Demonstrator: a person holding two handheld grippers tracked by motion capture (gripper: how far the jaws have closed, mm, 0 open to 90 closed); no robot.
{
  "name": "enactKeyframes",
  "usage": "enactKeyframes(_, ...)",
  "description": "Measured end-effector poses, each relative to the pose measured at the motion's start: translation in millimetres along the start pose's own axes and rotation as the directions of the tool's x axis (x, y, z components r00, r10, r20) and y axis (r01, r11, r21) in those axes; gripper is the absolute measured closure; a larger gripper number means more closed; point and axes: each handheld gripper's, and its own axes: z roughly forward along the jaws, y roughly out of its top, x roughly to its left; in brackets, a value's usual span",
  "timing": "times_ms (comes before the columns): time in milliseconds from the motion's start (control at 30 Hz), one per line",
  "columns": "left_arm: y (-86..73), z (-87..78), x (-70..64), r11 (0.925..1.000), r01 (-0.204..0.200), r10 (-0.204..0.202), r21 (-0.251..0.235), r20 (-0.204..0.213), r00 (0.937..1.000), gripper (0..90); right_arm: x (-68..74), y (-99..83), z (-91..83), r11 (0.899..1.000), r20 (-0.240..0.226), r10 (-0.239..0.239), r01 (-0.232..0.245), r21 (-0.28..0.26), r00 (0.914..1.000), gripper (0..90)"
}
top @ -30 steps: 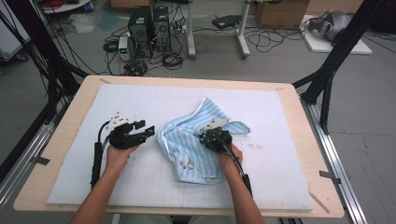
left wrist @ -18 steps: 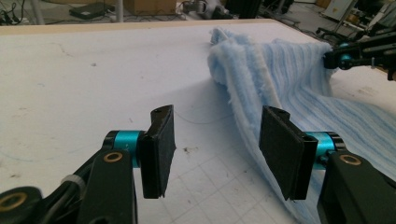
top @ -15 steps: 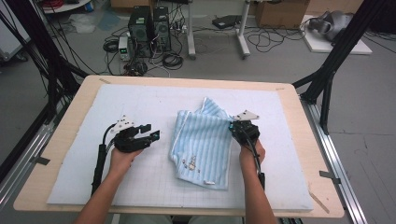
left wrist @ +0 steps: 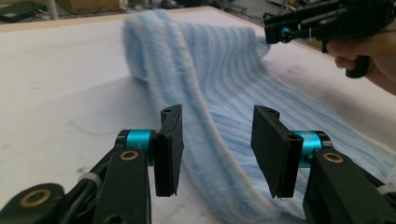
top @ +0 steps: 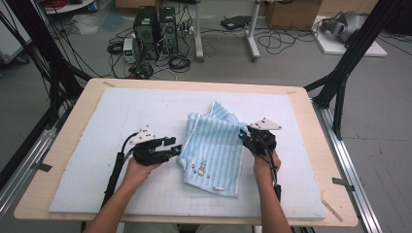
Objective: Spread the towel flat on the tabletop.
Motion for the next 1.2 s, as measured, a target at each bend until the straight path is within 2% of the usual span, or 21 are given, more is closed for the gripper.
enactKeyframes(100,-1.4,11.9,-7.9,0.9987,-0.029,0.031,0.041,-0.036,0.9989,48.9,-0.8,-3.0,-6.5,1.0,-0.014,-0.004,0.004,-0.016,0.9999,63.2)
enactKeyframes(200,-3.6,19.5,-9.9,0.9958,-0.028,0.036,0.087,-0.086,0.9957,49.8,-1.3,-4.8,-11.0,1.0,-0.021,0.0,-0.001,-0.024,0.9998,62.7)
enactKeyframes(267,-4.8,21.0,-9.2,0.9938,-0.016,0.028,0.11,-0.11,0.9936,59.3,-2.2,-5.7,-13.0,1.0,-0.026,-0.003,0.003,-0.028,0.9997,61.9)
enactKeyframes(300,-5.1,20.7,-7.8,0.993,-0.014,0.027,0.118,-0.108,0.9938,68.8,-2.3,-6.3,-13.8,1.0,-0.036,-0.001,0.0,-0.028,0.9993,61.8)
enactKeyframes(333,-5.4,20.4,-7.1,0.9933,-0.007,0.019,0.115,-0.105,0.9942,79.0,-2.0,-6.7,-14.1,1.0,-0.041,-0.001,-0.001,-0.031,0.9992,61.5)
enactKeyframes(367,-5.0,19.0,-5.0,0.9939,0.0,0.011,0.11,-0.096,0.9954,85.4,-1.4,-7.1,-14.5,1.0,-0.044,0.001,-0.003,-0.029,0.999,61.3)
enactKeyframes(400,-4.3,17.5,-3.5,0.995,0.013,-0.004,0.099,-0.085,0.9964,86.7,-1.3,-7.8,-14.4,1.0,-0.05,-0.004,0.003,-0.031,0.9987,61.2)
enactKeyframes(500,-1.4,11.3,1.3,0.9974,0.046,-0.042,0.056,-0.066,0.9969,87.4,2.1,-10.6,-14.0,1.0,-0.065,-0.014,0.013,-0.017,0.9978,60.6)
enactKeyframes(600,-0.3,3.8,7.9,0.9965,0.081,-0.079,0.023,-0.057,0.9952,87.4,7.7,-14.5,-10.9,1.0,-0.09,-0.012,0.012,0.006,0.9959,57.5)
enactKeyframes(667,-1.1,-2.0,14.3,0.9941,0.109,-0.109,0.0,-0.055,0.9925,87.3,13.5,-17.0,-6.0,1.0,-0.137,-0.003,0.007,0.029,0.9906,51.1)
enactKeyframes(733,-2.2,-7.8,19.9,0.9923,0.124,-0.124,-0.01,-0.064,0.9902,87.3,23.0,-18.7,0.8,0.999,-0.201,-0.011,0.021,0.05,0.9796,47.1)
enactKeyframes(833,-3.2,-13.8,25.1,0.9903,0.136,-0.138,-0.025,-0.077,0.9874,87.3,34.5,-20.1,10.7,0.993,-0.215,-0.045,0.068,0.101,0.9755,45.8)
enactKeyframes(933,-4.6,-19.7,31.2,0.9882,0.15,-0.152,-0.033,-0.088,0.9844,87.3,38.4,-22.9,18.9,0.986,-0.234,-0.046,0.082,0.147,0.9711,53.1)
enactKeyframes(967,-5.3,-21.3,33.3,0.9881,0.15,-0.153,-0.031,-0.091,0.9841,87.3,38.0,-23.3,19.7,0.986,-0.241,-0.044,0.08,0.143,0.9694,57.9)
enactKeyframes(1067,-6.6,-25.3,37.4,0.9859,0.162,-0.165,-0.041,-0.091,0.982,87.4,37.0,-22.4,19.2,0.986,-0.264,-0.039,0.08,0.146,0.9638,82.5)
enactKeyframes(1133,-6.6,-27.2,38.8,0.9869,0.157,-0.159,-0.038,-0.086,0.9834,87.4,36.6,-21.2,19.6,0.984,-0.254,-0.064,0.103,0.144,0.965,86.5)
enactKeyframes(1200,-7.0,-27.3,39.3,0.9881,0.151,-0.153,-0.03,-0.085,0.9846,87.5,38.2,-18.6,19.8,0.983,-0.213,-0.091,0.122,0.135,0.9728,87.0)
